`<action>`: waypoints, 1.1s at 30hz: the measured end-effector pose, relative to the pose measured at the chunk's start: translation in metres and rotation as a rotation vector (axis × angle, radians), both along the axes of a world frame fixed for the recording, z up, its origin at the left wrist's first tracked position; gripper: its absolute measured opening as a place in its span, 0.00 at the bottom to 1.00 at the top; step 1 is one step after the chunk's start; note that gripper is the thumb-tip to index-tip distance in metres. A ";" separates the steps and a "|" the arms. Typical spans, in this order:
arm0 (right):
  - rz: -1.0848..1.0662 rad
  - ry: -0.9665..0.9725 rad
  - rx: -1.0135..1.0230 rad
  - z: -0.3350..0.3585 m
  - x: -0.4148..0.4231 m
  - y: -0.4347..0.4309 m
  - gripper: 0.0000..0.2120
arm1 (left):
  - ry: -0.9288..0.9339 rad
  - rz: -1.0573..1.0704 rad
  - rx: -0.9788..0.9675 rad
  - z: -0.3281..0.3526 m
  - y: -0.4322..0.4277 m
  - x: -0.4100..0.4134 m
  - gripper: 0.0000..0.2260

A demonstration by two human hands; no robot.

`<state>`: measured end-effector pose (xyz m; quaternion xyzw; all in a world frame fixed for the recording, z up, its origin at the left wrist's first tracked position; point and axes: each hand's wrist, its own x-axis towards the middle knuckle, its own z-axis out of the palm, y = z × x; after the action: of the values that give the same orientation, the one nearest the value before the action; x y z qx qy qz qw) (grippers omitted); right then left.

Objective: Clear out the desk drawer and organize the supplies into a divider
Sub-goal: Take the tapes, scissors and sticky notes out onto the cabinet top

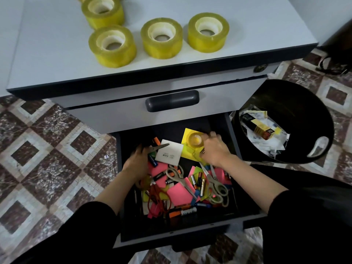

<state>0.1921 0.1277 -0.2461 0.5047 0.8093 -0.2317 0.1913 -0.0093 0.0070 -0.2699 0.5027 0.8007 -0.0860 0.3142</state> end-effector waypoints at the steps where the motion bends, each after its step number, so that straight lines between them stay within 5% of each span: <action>1: 0.024 -0.030 0.011 0.006 0.005 -0.008 0.31 | 0.022 -0.033 -0.014 -0.001 0.000 -0.002 0.29; 5: 0.088 -0.204 -0.100 0.016 0.027 -0.042 0.26 | 0.186 -0.155 -0.043 0.001 0.003 0.000 0.23; 8: 0.077 -0.305 -0.236 -0.007 0.039 -0.065 0.31 | 0.251 -0.166 -0.058 0.006 0.003 0.002 0.21; 13: -0.007 -0.240 -0.113 -0.028 0.041 -0.083 0.17 | 0.295 -0.186 -0.107 0.009 -0.003 0.004 0.20; 19: 0.000 -0.226 -0.068 -0.025 0.038 -0.082 0.27 | 0.349 -0.222 -0.152 0.008 0.002 0.004 0.19; 28: -0.047 -0.173 -0.165 -0.002 0.037 -0.068 0.26 | 0.251 -0.196 -0.006 0.017 -0.001 -0.007 0.18; 33: -0.146 -0.017 -0.299 0.018 0.034 -0.063 0.13 | 0.076 -0.033 0.113 0.044 -0.014 0.002 0.22</action>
<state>0.2265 0.0648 -0.2282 0.5300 0.7253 -0.3586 0.2539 -0.0071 -0.0066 -0.2256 0.5293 0.8071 -0.0651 0.2534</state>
